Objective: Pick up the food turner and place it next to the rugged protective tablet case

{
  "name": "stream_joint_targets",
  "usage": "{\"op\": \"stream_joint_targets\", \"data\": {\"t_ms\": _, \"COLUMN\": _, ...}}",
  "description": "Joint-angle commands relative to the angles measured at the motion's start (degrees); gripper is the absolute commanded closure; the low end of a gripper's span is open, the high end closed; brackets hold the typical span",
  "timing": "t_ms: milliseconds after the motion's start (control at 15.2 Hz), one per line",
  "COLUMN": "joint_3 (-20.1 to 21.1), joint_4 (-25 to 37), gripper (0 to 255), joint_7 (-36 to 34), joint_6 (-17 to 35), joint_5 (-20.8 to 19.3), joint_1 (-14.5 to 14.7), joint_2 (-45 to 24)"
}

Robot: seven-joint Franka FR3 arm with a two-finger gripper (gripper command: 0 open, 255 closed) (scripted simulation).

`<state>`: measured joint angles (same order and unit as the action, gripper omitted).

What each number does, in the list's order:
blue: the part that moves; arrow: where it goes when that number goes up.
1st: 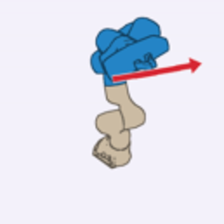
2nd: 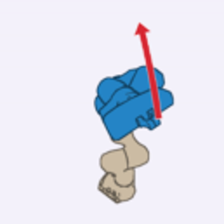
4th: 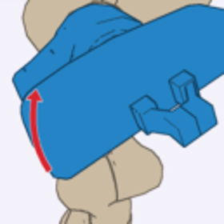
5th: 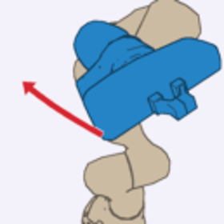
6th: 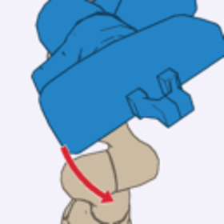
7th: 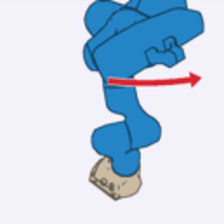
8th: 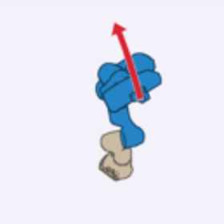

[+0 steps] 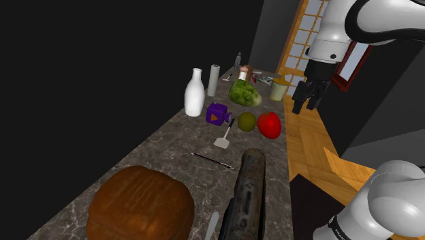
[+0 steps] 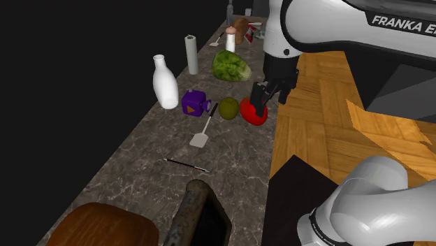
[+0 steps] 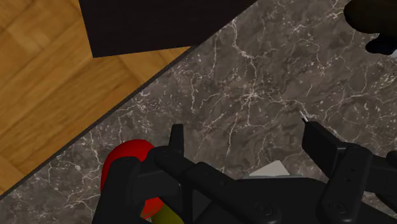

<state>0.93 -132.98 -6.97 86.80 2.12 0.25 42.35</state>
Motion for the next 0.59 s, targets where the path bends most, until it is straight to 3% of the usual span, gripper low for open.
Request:
{"op": "stream_joint_targets", "data": {"t_ms": 0, "joint_3": 0.0, "joint_4": 0.0, "gripper": 0, "joint_7": 0.0, "joint_6": 0.0, "joint_5": 0.0, "joint_1": 0.0, "joint_2": 0.0}}
{"op": "stream_joint_targets", "data": {"t_ms": 528, "joint_3": 7.04, "joint_4": -1.75, "gripper": 0, "joint_7": -17.67, "joint_6": 15.46, "joint_5": 2.85, "joint_1": -3.29, "joint_2": -11.37}}
